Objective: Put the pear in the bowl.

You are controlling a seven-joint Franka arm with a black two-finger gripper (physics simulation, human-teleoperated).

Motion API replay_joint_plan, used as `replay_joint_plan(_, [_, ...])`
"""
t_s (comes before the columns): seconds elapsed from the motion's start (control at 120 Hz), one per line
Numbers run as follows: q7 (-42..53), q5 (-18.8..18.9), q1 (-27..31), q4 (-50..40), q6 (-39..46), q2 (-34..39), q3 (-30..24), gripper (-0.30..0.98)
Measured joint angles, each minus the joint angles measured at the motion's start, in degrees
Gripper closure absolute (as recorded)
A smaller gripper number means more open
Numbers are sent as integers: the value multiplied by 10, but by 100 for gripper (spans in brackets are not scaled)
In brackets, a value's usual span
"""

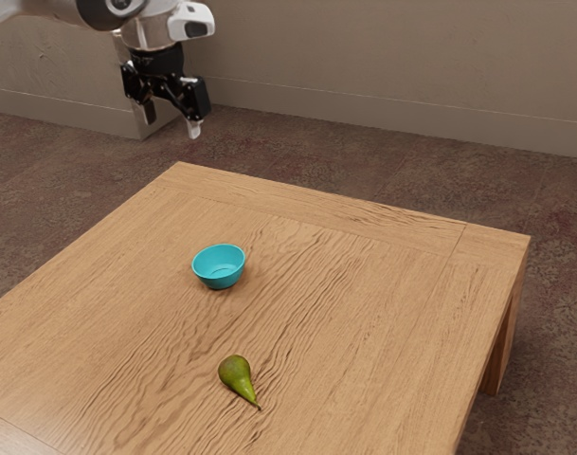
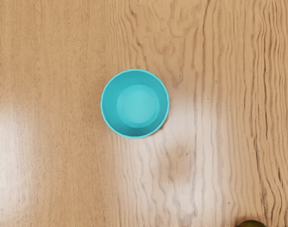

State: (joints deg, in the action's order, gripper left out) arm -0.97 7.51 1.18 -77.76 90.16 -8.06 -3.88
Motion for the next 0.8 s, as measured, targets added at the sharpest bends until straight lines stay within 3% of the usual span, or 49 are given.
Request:
replay_joint_plan(0.133, [0,0,1,-15,-1,4,-14,0])
replay_joint_plan(0.283, [-3,-20,-14,-119,13,47,-25,0])
replay_joint_plan(0.583, [-62,-120,-34,-324,98,98,-35,0])
replay_joint_plan(0.8, [-136,-176,-17,-468,218,124,-42,0])
